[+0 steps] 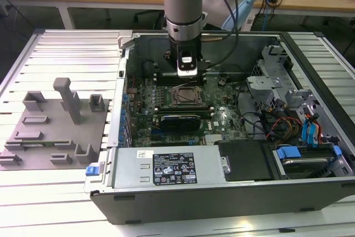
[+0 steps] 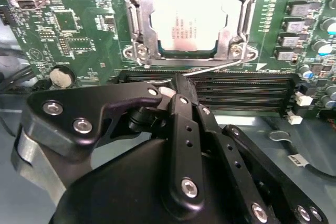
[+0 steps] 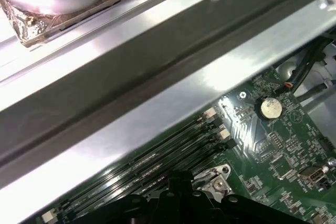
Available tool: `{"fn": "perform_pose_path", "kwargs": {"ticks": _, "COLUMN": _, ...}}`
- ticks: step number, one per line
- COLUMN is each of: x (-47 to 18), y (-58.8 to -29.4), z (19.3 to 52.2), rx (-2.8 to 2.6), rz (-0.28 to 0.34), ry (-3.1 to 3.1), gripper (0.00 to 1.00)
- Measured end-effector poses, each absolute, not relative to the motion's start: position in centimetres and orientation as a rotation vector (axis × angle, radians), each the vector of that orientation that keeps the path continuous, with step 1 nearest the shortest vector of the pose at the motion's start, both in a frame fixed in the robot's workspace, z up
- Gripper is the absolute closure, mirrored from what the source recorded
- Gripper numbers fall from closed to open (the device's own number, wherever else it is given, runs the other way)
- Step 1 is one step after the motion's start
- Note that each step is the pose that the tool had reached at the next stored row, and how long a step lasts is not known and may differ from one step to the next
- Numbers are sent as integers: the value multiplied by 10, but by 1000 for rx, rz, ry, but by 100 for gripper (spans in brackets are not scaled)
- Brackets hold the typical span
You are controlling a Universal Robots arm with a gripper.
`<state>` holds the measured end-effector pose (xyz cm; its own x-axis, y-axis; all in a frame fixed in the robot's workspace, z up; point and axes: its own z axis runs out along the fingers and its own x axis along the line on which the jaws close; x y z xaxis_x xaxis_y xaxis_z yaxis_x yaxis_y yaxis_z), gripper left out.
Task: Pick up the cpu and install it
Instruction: 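Install the first cpu locking lever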
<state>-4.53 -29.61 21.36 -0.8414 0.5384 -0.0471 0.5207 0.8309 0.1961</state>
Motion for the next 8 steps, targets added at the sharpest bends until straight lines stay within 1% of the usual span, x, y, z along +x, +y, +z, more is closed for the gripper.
{"fn": "perform_pose_path", "kwargs": {"ticks": 8, "x": -49, "y": -296, "z": 211, "rx": 859, "rz": 266, "ry": 2904, "gripper": 89}}
